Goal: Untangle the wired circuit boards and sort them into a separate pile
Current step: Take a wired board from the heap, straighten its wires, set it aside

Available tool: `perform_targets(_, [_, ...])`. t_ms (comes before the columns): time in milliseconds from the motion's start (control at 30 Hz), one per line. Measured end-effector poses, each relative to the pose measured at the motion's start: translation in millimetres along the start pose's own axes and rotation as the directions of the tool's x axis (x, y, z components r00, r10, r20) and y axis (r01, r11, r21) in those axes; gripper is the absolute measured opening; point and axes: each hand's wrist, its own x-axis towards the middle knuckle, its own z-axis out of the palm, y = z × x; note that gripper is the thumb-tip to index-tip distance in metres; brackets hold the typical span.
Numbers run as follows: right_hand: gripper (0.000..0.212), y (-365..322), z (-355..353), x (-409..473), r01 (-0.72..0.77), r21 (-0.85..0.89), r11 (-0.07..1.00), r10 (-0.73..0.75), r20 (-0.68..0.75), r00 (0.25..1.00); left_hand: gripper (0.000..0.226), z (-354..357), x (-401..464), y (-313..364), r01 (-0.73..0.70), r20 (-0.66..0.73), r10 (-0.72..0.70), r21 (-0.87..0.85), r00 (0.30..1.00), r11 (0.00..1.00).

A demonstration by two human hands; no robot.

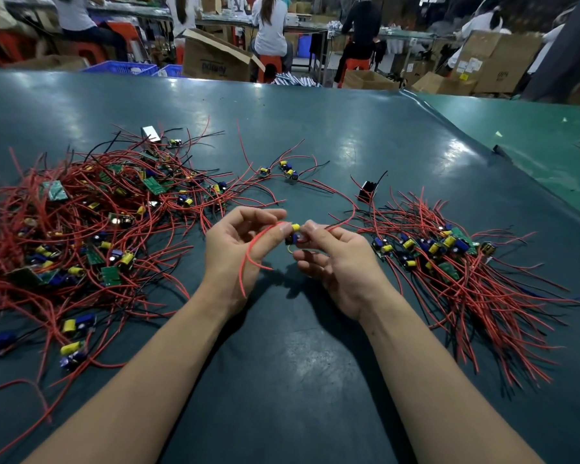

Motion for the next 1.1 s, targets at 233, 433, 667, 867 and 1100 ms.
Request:
perform_targets(233, [0.008, 1, -5, 3, 0.215, -0.162, 0.963, -0.227, -0.063, 0.972, 0.027, 4, -7, 0, -0.027, 0.177, 0.003, 0.131, 0.984, 0.991])
perform_targets(433, [0.015, 0, -7, 5, 0.312, -0.083, 0.947, -0.32, -0.139, 0.937, 0.021, 5, -9, -3, -0.149, 0.17, 0.096, 0.335, 0.981, 0.93])
perform_targets(667, [0.014, -3, -7, 7, 0.279, 0.142, 0.95, -0.273, -0.06, 0.96, 0.017, 6, -10, -5, -0.116, 0.187, 0.033, 0.45, 0.982, 0.886])
perform_targets(867, [0.01, -1, -5, 4, 0.153, 0.066, 0.986, -0.15, -0.049, 0.988, 0.02, 7, -12, -1, -0.14, 0.199, 0.073, 0.35, 0.977, 0.926])
perform_targets(1100, [0.008, 0, -6, 3, 0.116, -0.053, 0.992, -0.118, -0.04, 0.992, 0.023, 6, -12, 1, -0.127, 0.2, 0.054, 0.375, 0.978, 0.918])
